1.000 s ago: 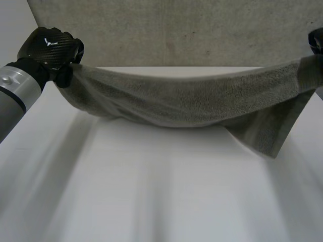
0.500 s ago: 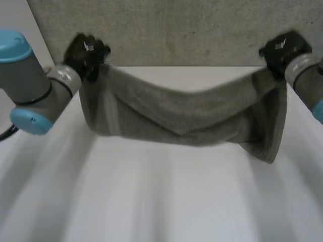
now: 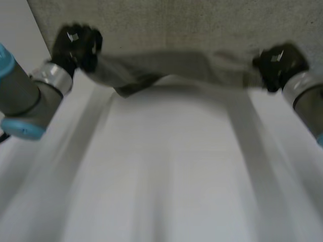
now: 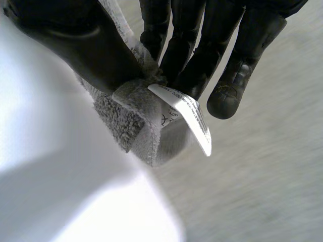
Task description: Fold the towel.
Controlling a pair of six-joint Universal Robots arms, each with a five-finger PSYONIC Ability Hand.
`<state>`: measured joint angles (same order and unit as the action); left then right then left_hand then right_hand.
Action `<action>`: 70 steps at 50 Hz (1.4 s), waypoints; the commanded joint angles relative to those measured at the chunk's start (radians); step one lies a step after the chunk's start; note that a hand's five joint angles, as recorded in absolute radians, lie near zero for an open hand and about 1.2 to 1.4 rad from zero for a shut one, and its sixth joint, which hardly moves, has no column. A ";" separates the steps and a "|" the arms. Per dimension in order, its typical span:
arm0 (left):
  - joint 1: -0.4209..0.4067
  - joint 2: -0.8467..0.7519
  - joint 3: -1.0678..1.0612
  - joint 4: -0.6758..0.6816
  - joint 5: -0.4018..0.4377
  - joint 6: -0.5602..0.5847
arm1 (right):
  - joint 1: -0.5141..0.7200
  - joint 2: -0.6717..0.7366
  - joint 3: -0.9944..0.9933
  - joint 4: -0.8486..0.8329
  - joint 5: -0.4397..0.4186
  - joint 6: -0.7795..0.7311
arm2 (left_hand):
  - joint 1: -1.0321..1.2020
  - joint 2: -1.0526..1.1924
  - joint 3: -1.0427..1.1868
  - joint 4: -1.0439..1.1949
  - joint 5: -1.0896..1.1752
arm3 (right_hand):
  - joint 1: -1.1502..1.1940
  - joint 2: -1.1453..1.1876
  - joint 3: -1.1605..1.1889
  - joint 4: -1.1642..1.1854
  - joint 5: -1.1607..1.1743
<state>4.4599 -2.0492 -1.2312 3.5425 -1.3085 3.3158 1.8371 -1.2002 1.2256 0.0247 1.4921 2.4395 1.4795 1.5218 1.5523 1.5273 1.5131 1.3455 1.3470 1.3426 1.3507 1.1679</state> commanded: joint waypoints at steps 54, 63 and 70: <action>0.183 0.327 -0.600 -0.177 0.204 0.332 | -0.256 -0.211 0.339 0.434 -0.185 -0.255 | -0.083 -0.126 -0.156 -0.131 -0.291 | 0.051 0.049 0.054 0.046 0.054; 0.125 0.081 -0.421 -0.172 0.177 0.357 | -0.253 -0.030 0.279 0.239 -0.167 -0.136 | -0.083 -0.126 -0.156 -0.131 -0.291 | 0.051 0.049 0.054 0.046 0.054; 0.084 -0.092 -0.239 -0.171 0.059 0.349 | -0.210 0.111 0.197 0.129 -0.164 -0.044 | -0.083 -0.126 -0.156 -0.131 -0.291 | 0.051 0.049 0.054 0.046 0.054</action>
<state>4.5826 -1.9918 -1.6312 3.3708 -1.1461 3.6734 1.5864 -1.2111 1.4972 0.2547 1.3248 2.3122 1.4796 1.5220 1.5537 1.5274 1.5131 1.3456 1.3470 1.3427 1.3507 1.1680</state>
